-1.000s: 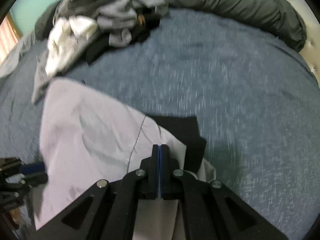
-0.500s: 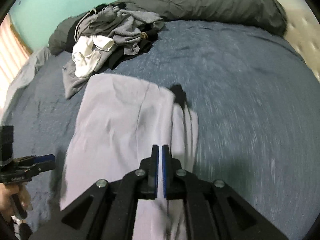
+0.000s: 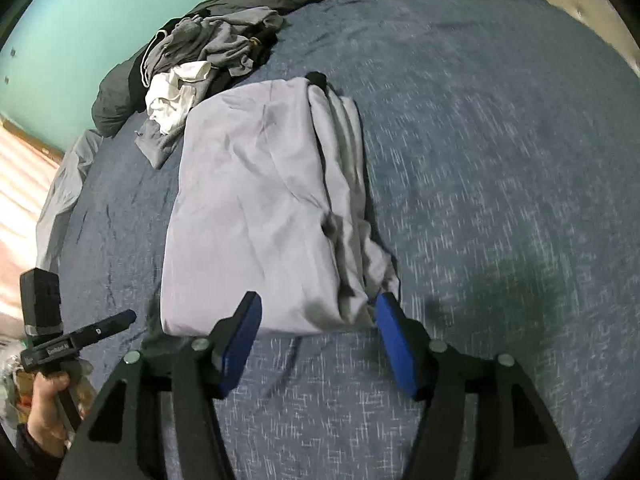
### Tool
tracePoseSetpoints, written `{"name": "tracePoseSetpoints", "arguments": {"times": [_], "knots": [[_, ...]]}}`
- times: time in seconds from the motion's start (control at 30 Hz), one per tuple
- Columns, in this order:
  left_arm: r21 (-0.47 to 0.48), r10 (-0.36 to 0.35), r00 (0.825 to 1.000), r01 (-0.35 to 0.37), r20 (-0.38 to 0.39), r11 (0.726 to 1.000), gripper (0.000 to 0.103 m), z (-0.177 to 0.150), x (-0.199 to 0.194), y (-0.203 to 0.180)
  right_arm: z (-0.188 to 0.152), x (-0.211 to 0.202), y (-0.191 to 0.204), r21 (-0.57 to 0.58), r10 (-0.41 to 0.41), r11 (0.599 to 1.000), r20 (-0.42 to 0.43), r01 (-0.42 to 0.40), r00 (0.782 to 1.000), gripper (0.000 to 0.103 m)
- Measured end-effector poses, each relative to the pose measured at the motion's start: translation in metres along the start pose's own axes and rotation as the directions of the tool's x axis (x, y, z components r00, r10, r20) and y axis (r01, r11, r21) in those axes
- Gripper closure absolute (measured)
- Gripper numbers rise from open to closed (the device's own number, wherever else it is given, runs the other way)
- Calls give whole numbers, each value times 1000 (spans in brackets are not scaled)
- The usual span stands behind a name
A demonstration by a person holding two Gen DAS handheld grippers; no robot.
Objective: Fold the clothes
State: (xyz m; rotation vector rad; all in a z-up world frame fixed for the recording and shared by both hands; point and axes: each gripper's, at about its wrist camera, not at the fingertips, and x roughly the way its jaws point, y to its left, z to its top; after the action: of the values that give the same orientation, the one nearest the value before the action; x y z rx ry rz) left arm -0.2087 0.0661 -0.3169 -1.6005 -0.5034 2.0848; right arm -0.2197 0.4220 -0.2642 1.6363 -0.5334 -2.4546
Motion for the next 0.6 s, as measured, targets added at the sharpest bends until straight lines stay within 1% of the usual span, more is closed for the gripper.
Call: {"name": "tracePoseSetpoints", "arguments": {"times": [0.03, 0.1, 0.3, 0.37, 0.5, 0.6], "knots": [[-3, 1, 1000, -1, -5, 1000, 37, 0, 3, 2, 0, 1, -3, 10, 2, 1000, 3, -2, 1000, 39], [-25, -3, 1000, 3, -9, 1000, 36, 3, 12, 9, 3, 10, -9, 23, 17, 1000, -3, -17, 1000, 32], [-87, -23, 1000, 21, -19, 996, 36, 13, 39, 26, 14, 47, -19, 18, 37, 999, -65, -36, 997, 29], [-99, -36, 999, 33, -27, 995, 34, 15, 47, 29, 17, 63, -22, 20, 43, 999, -101, -41, 994, 27], [-105, -61, 998, 59, -21, 993, 33, 21, 56, 28, 18, 83, -26, 12, 49, 999, -124, -48, 991, 22], [-77, -73, 997, 71, -21, 995, 33, 23, 59, 17, 19, 87, -29, 22, 66, 998, -115, -64, 991, 21]]}}
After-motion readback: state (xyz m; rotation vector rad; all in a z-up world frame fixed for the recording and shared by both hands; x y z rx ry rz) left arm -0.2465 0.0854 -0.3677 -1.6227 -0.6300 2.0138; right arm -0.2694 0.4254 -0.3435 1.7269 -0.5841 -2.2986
